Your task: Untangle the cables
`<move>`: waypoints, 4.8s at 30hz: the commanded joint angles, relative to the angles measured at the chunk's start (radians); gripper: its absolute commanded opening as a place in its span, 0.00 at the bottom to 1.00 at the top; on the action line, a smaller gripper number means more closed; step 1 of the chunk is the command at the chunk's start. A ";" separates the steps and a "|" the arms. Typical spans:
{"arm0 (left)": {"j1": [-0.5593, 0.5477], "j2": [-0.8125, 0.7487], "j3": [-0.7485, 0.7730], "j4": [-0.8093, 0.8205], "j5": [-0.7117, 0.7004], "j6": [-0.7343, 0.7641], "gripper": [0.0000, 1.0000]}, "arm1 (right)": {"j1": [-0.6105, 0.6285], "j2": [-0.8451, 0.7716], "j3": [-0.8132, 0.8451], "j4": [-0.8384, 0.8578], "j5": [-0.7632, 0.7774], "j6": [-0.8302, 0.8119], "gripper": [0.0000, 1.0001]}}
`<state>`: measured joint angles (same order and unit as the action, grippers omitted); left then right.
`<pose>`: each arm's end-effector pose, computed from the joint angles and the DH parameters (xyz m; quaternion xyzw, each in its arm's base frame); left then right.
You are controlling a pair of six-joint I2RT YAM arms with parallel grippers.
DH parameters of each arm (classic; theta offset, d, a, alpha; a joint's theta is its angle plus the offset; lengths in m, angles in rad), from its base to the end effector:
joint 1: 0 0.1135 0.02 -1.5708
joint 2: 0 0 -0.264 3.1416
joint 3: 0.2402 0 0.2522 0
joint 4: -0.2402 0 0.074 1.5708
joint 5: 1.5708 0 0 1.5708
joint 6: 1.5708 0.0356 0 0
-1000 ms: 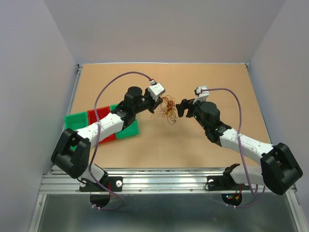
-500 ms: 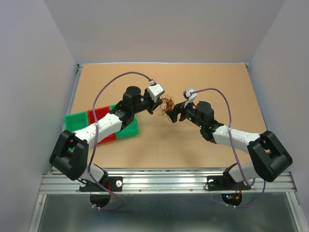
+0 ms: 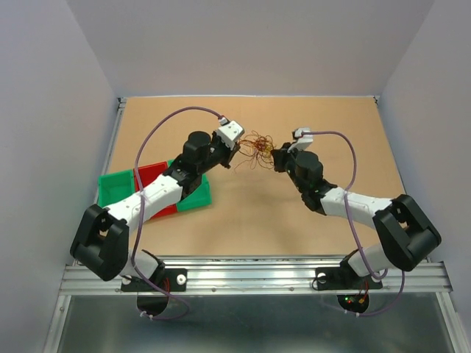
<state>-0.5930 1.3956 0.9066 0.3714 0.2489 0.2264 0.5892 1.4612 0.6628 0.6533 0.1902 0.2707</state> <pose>0.2656 -0.1896 0.2986 0.3711 0.6474 -0.2114 0.6312 0.2638 0.1683 0.2266 -0.0581 0.7534 0.2061 0.6217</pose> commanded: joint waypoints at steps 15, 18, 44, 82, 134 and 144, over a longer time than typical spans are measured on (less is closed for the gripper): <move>0.223 -0.115 -0.018 0.173 -0.380 -0.265 0.00 | -0.204 -0.216 -0.103 -0.250 0.891 0.329 0.11; 0.220 -0.096 -0.015 0.172 -0.261 -0.243 0.00 | -0.204 -0.268 -0.121 -0.250 0.839 0.320 0.14; 0.064 -0.020 0.029 0.061 0.216 -0.027 0.00 | -0.198 -0.171 -0.147 0.195 -0.662 -0.053 0.76; 0.048 -0.024 0.005 0.156 -0.388 -0.045 0.41 | -0.108 -0.363 -0.215 0.201 -0.363 -0.018 0.01; -0.085 0.012 -0.002 0.293 0.371 -0.036 0.76 | -0.100 -0.432 -0.204 0.175 -0.558 0.042 0.01; -0.157 0.065 0.017 0.287 0.028 0.013 0.42 | -0.098 -0.450 -0.210 0.178 -0.567 0.047 0.01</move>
<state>-0.7517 1.4475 0.8680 0.6186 0.4416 0.2283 0.4797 1.0340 0.3862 0.7692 -0.3538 0.3111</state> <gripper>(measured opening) 0.444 0.022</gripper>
